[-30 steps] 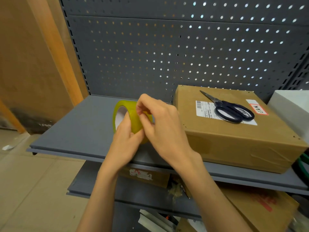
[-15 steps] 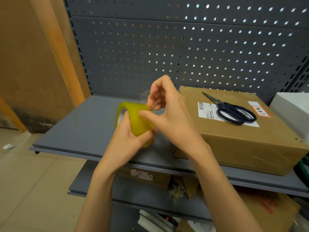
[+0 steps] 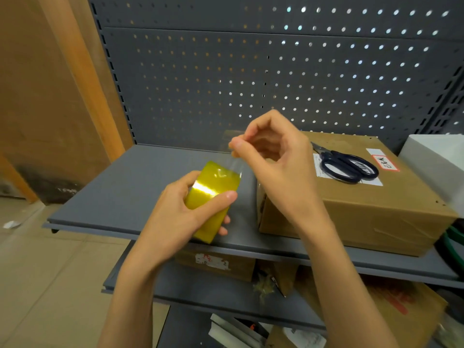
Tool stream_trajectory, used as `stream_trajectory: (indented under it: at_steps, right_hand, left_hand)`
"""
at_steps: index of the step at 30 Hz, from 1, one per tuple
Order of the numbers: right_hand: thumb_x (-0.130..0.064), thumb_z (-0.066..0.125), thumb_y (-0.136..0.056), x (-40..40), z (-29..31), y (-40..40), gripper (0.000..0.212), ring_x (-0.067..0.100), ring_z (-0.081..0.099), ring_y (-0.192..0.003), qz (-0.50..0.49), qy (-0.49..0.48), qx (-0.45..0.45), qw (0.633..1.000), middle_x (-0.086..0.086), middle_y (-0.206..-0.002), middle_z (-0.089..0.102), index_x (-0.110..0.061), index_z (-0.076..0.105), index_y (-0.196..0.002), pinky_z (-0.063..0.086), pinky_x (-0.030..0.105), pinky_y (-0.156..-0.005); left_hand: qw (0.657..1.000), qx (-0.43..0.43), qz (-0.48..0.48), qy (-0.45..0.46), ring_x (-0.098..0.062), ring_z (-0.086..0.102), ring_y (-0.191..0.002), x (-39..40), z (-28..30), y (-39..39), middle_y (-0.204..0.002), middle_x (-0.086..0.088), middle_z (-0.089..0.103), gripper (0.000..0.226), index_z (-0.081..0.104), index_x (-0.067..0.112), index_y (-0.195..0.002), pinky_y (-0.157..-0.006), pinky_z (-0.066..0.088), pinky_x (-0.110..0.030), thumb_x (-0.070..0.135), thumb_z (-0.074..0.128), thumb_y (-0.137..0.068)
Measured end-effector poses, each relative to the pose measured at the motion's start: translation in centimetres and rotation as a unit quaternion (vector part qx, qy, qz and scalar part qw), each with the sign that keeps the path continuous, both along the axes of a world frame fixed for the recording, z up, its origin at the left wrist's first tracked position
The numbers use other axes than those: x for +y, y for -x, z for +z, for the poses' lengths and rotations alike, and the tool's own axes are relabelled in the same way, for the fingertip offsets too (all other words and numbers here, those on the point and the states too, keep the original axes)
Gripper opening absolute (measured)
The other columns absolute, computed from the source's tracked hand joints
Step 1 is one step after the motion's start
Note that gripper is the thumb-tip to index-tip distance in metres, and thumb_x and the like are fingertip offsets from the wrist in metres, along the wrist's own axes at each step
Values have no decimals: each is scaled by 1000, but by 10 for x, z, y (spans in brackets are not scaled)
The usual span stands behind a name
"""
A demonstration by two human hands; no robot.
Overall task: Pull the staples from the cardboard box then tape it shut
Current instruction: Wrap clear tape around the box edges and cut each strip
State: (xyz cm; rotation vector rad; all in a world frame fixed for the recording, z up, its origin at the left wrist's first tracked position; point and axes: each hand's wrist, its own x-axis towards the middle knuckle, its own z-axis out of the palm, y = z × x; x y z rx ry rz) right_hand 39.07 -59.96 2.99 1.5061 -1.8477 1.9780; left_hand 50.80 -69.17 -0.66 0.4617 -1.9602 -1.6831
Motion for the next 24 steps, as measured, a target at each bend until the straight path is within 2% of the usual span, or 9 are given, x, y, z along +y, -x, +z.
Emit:
stream_trajectory:
  at_steps: [5, 10, 13, 16, 20, 22, 24]
  right_hand:
    - [-4, 65, -84, 6, 1, 3, 19, 13, 64, -71, -21, -8, 24, 999, 0, -76, 65, -17, 52, -78, 51, 25, -70]
    - [-5, 64, -84, 13, -4, -8, 9, 2, 60, -72, -54, -35, 80, 995, -9, -73, 61, -9, 56, -80, 48, 17, -71]
    - [-2, 64, -84, 17, 1, -13, 13, 4, 60, -72, -40, 0, 69, 997, -8, -74, 59, -11, 55, -80, 48, 18, -71]
    - [1, 63, -83, 20, 10, -17, 17, 17, 63, -73, -7, 44, 48, 998, -2, -75, 59, -11, 52, -79, 51, 27, -72]
    - [-3, 63, -86, 25, 5, -4, 20, 23, 65, -75, -8, 25, 2, 1000, 9, -78, 62, -16, 49, -78, 53, 33, -73]
    - [-5, 63, -86, 30, -3, 8, 19, 22, 67, -75, -17, 1, -21, 1000, 6, -76, 62, -14, 49, -79, 53, 34, -74]
    - [-6, 64, -86, 36, -10, 18, 18, 19, 67, -74, -22, -20, -44, 999, -4, -73, 61, -14, 49, -80, 53, 37, -75]
  left_hand:
    - [999, -38, -34, -1, -20, 63, -48, 15, 2, -2, -58, -7, 63, 43, 57, 10, -101, -47, 52, -27, 38, 64, -69]
    - [994, -96, 5, 53, -24, 68, -52, 26, 6, 0, -61, -5, 65, 37, 55, 13, -90, -52, 57, -37, 45, 66, -76]
    - [992, -112, 15, 56, -27, 68, -52, 33, 11, -4, -61, -9, 67, 38, 55, 12, -88, -56, 59, -42, 47, 66, -76]
    - [993, -115, 4, 16, -27, 66, -50, 37, 14, -7, -58, -13, 66, 37, 55, 10, -87, -59, 59, -42, 45, 65, -80]
    - [994, -87, -25, -67, -23, 65, -50, 52, 10, -9, -57, -11, 65, 44, 58, 9, -94, -58, 57, -37, 46, 62, -70]
    - [990, -86, -47, -105, -25, 68, -58, 58, 7, -9, -65, -12, 70, 45, 57, 11, -102, -63, 58, -39, 45, 59, -72]
    - [983, -88, -79, -140, -25, 71, -66, 62, 8, -10, -75, -13, 73, 40, 54, 13, -107, -67, 58, -39, 40, 55, -79]
